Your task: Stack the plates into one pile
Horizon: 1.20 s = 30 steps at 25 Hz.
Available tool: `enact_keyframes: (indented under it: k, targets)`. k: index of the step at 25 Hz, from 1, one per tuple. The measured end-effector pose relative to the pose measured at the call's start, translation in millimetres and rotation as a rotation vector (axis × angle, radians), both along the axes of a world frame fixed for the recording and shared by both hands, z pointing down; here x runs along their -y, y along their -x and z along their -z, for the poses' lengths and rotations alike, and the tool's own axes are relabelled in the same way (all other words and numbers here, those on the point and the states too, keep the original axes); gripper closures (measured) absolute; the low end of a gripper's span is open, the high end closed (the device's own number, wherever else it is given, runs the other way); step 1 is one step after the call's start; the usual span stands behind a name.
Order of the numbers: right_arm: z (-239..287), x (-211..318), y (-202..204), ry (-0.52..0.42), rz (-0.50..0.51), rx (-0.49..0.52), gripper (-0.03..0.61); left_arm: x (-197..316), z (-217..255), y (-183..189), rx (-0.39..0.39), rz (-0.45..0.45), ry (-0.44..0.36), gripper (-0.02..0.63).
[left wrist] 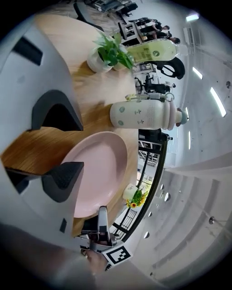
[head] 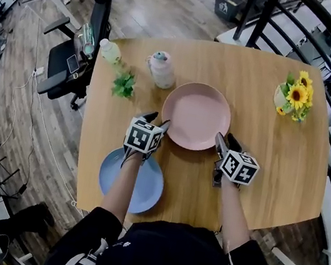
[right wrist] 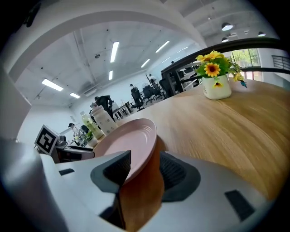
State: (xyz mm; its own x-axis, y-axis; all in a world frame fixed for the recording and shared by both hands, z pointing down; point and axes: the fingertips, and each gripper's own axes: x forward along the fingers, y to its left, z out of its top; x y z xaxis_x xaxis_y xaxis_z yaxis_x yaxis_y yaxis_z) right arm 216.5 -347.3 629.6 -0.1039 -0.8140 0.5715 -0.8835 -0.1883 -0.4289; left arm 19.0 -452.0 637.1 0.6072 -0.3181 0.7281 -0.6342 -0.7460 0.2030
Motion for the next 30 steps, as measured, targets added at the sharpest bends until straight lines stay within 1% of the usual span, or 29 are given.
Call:
enact_keyframes:
  k: [2, 5, 7, 10, 12, 15, 18, 21, 26, 30]
  targets:
    - [-3.1, 1.8, 3.0, 0.011, 0.016, -0.01, 0.399, 2.0, -4.4, -3.4, 0.009, 0.002, 0.021, 0.419]
    - [-5.8, 7.6, 7.8, 0.024, 0.049, -0.027, 0.401, 3.0, -9.9, -10.4, 0.035, -0.018, 0.031, 0.425]
    - [-7.2, 8.9, 8.6, 0.027, 0.047, -0.024, 0.403, 1.4, -13.8, -13.4, 0.039, -0.015, 0.036, 0.443]
    - [-7.4, 7.8, 8.7, 0.026, 0.029, -0.004, 0.419, 0.8, -13.7, -12.6, 0.033, 0.005, 0.039, 0.449]
    - [-3.9, 7.6, 9.4, 0.018, 0.021, 0.005, 0.448, 2.0, -8.0, -11.1, 0.021, 0.013, 0.036, 0.449]
    - [5.0, 7.5, 11.7, -0.002, 0.022, 0.003, 0.448, 4.4, 7.0, -9.3, -0.004, 0.021, 0.011, 0.453]
    - [13.6, 6.0, 16.4, -0.019, 0.03, 0.003, 0.445, 4.1, 22.2, -5.4, -0.011, 0.022, -0.022, 0.453]
    - [23.1, 3.7, 21.8, -0.035, 0.043, 0.004, 0.442, 1.2, 34.2, 0.3, -0.016, 0.028, -0.039, 0.453]
    - [43.1, -3.3, 35.7, -0.063, 0.066, -0.009, 0.441, -9.3, 53.7, 16.0, -0.025, 0.043, -0.068, 0.453]
    - [55.7, -10.1, 48.4, -0.079, 0.091, -0.018, 0.44, -20.1, 66.0, 31.6, -0.049, 0.065, -0.084, 0.453]
